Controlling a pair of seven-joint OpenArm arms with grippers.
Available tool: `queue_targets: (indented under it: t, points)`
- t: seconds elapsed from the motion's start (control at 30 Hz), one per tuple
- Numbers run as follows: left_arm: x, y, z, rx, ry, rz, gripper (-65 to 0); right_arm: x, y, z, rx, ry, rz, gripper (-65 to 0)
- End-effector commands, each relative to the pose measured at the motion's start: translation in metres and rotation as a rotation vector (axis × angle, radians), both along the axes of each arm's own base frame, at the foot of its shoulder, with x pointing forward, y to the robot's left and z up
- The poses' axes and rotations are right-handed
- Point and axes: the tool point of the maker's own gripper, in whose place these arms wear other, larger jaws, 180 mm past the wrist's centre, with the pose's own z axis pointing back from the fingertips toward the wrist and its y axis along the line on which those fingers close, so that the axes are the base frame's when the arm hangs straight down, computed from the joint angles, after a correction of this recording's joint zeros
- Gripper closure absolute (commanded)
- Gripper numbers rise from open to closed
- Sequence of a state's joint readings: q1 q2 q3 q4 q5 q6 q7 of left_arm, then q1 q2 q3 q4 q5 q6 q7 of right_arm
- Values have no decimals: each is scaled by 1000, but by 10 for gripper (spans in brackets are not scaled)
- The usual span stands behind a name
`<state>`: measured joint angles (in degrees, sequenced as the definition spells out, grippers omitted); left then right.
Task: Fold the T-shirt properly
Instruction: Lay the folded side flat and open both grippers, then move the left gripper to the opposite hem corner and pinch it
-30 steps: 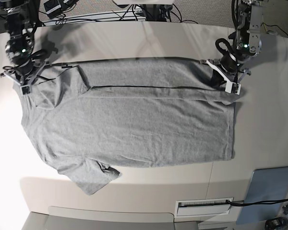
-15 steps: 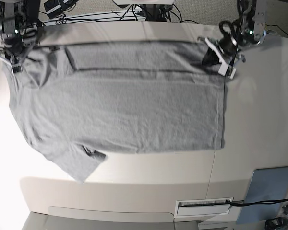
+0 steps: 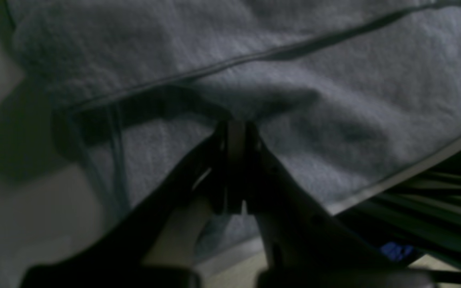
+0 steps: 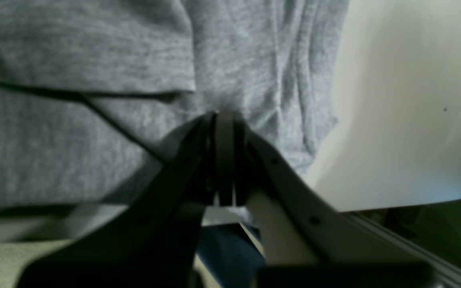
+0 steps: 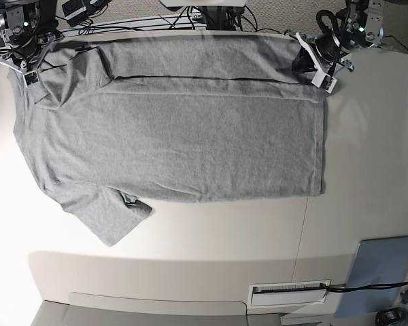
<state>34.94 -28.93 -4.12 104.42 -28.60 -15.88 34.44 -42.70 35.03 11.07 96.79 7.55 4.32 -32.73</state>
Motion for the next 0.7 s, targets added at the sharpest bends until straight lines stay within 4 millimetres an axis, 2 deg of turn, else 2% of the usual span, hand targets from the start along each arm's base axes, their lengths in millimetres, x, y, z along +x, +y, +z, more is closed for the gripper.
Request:
queue_targets:
  t: [0.0, 0.1, 0.23, 0.3, 0.43, 0.47, 0.5, 0.57, 0.6, 0.67]
  points:
    - [-15, 9, -7, 65, 63, -23, 0, 9, -3, 11, -20, -40, 11, 0]
    - [-5, 1, 8, 58, 11, -55, 0, 23, -3, 28, -33, -97, 14, 0]
    - [17, 2, 33, 104, -86, -98, 0, 46, -4, 62, -57, -200, 29, 0]
    - [34, 7, 44, 145, -145, -85, 0, 56, -8, 77, -72, -249, 28, 0]
    - [75, 13, 64, 172, -255, -40, 0, 74, -13, 92, -83, -310, 22, 0]
    - [85, 14, 70, 176, -282, -37, -71, 79, -11, 94, -79, -321, 28, 0]
    - [96, 15, 75, 176, -306, -31, -158, 84, -10, 96, -76, -329, 36, -32]
    - [118, 23, 81, 186, -343, 22, -322, 93, -7, 101, -67, -347, 53, -151]
    - [129, 29, 82, 192, -355, 63, -375, 98, -5, 103, -63, -355, 62, -204]
    - [151, 40, 80, 191, -362, 121, -395, 106, -4, 109, -58, -383, 66, -262]
